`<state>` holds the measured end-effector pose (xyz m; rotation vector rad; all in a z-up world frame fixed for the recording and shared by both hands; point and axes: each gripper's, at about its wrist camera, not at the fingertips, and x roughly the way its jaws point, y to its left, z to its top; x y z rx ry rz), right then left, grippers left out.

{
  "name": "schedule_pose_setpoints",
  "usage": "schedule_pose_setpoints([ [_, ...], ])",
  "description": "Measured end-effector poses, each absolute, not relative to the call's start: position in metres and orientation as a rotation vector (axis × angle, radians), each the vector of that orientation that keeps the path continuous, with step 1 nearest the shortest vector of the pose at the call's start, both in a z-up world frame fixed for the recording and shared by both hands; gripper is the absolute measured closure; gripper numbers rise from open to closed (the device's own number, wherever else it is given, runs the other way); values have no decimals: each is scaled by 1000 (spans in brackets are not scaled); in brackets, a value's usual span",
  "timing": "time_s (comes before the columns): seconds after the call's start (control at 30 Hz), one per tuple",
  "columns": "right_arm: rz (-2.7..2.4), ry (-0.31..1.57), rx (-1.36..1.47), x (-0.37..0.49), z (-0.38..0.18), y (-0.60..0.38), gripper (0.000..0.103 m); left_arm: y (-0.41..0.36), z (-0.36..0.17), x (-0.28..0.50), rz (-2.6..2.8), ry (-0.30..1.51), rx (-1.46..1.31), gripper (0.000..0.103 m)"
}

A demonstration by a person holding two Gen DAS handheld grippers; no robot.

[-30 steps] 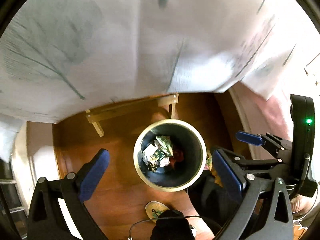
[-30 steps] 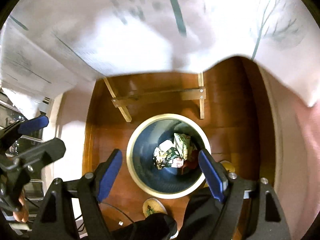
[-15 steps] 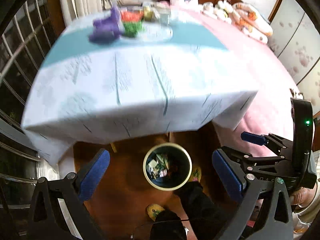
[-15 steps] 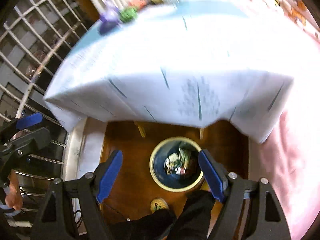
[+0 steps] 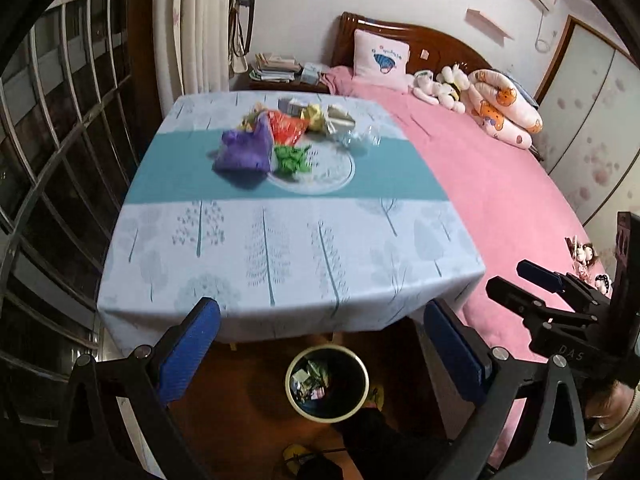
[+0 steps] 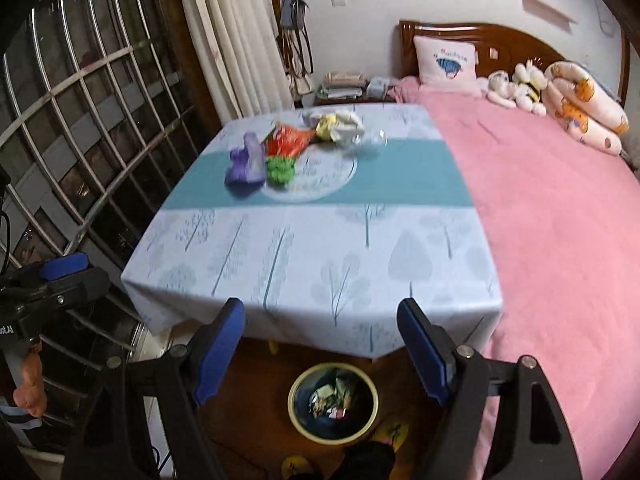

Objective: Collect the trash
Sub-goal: 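Raise both tools back toward the table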

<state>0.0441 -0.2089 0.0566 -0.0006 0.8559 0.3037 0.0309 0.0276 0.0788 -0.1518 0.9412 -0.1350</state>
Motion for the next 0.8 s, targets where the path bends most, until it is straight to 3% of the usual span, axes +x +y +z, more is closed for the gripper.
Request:
schedule_pose_setpoints([
  [0.37, 321, 893, 24, 119, 77, -213, 24, 10, 92, 81, -121, 895, -137, 4],
  [0.8, 509, 1069, 50, 343, 72, -240, 24, -44, 90, 253, 4, 908, -170, 4],
])
